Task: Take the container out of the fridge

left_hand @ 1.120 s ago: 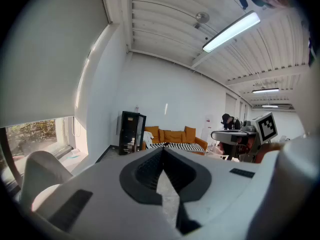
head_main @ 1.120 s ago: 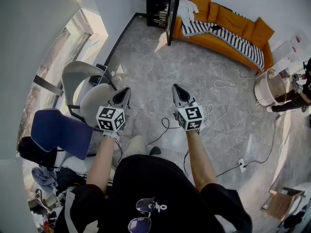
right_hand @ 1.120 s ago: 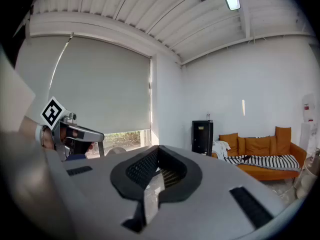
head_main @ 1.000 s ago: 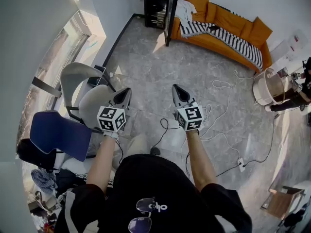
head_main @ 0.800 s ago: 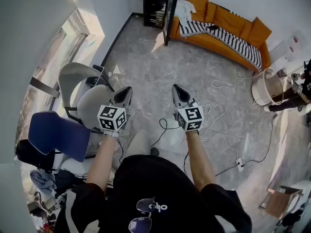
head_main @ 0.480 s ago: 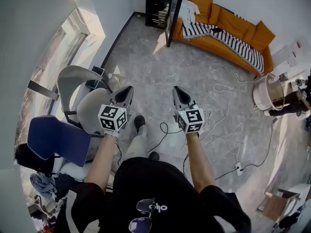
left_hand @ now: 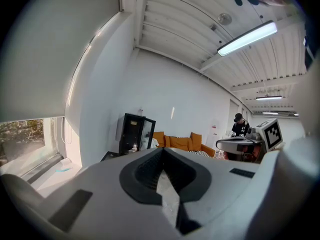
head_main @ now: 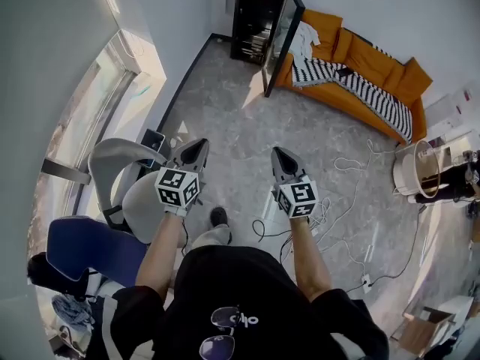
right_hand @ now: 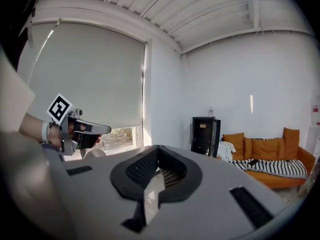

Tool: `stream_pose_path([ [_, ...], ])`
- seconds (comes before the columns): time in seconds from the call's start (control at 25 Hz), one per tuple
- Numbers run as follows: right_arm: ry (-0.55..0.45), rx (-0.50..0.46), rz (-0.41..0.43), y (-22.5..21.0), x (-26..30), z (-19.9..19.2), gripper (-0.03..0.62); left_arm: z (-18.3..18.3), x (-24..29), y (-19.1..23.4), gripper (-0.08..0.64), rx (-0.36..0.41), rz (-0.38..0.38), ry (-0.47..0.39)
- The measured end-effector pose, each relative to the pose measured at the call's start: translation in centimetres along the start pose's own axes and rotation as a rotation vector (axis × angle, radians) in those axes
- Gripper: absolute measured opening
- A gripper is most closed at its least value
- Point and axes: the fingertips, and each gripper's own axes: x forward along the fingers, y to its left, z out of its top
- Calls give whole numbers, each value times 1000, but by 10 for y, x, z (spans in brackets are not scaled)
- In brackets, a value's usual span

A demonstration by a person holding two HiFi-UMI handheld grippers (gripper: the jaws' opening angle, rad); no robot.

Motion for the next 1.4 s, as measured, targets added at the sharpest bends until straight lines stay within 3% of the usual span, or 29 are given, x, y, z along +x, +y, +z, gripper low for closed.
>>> stream_pose_path([
  [0.28,6,11,-16,-13,93,14,8,13,55,74,0,-8,-20,25],
  [0.68,11,18,-4,-73,217,31,8,36,161,152,0,-9,-23,39],
  [1.4,-9,75,24,-277,482,100,8,143,435,299,0,22,36,55],
])
